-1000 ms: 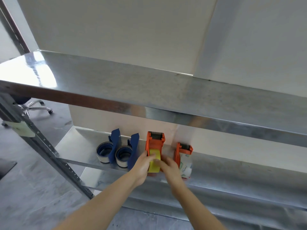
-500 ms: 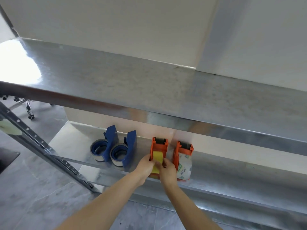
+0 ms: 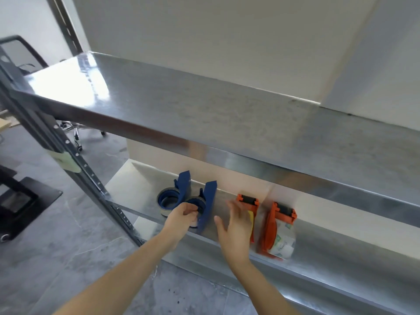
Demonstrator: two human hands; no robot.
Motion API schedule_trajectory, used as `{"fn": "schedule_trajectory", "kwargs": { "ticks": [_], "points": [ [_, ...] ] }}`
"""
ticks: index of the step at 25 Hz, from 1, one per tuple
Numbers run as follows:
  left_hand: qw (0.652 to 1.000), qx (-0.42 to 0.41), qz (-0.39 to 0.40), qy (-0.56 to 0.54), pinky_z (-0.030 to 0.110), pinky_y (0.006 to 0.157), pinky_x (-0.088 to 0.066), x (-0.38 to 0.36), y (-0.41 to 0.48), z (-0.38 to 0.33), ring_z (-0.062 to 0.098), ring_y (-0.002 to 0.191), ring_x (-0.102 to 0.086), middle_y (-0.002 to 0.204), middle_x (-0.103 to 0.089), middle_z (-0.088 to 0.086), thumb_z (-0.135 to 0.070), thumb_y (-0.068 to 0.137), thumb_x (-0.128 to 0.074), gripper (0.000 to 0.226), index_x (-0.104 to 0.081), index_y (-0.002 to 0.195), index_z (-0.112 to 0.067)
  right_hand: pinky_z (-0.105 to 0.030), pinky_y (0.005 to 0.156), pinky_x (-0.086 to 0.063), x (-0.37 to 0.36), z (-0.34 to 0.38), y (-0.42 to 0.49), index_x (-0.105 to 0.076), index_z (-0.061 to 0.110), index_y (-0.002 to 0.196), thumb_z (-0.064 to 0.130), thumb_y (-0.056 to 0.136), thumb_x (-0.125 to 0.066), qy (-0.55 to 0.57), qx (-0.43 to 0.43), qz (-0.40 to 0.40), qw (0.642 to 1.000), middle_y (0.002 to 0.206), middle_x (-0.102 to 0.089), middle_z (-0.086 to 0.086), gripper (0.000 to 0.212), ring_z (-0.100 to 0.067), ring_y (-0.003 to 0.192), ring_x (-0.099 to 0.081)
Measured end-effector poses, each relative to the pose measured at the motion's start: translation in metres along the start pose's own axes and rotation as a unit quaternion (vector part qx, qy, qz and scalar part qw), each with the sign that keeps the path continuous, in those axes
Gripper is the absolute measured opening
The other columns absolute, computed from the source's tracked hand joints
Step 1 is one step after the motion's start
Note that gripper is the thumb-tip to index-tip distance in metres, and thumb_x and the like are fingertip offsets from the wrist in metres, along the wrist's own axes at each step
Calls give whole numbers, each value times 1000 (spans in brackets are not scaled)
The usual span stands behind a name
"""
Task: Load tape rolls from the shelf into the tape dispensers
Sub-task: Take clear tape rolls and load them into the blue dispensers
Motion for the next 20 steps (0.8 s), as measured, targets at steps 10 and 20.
{"fn": "schedule_trajectory", "kwargs": {
  "ticks": [10, 20],
  "points": [
    [999, 19, -29, -19, 30, 81, -45, 52, -3, 23, 20, 92, -62, 101, -66, 6, -2, 88, -57, 22, -62, 107, -12, -39, 116, -16, -78, 54, 19, -64, 19, 100, 36, 86, -55, -239, 121, 261, 927, 102, -70, -3, 24, -23, 108, -56],
    [991, -29, 43, 123, 34, 79, -48, 5, 9, -9, 26, 92, -62, 97, -68, 9, -24, 98, -45, 18, -61, 97, -16, -21, 76, -49, -37, 12, 10, -60, 21, 105, 13, 90, -62, 315, -190, 174, 913, 102, -67, -1, 17, -17, 94, -64]
  ]
}}
Point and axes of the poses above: each hand's wrist, its own y-axis towards the middle knuckle, its own x-axis out of the back of the hand, z = x × y, the point moved 3 cm from there along y, towards the middle knuckle
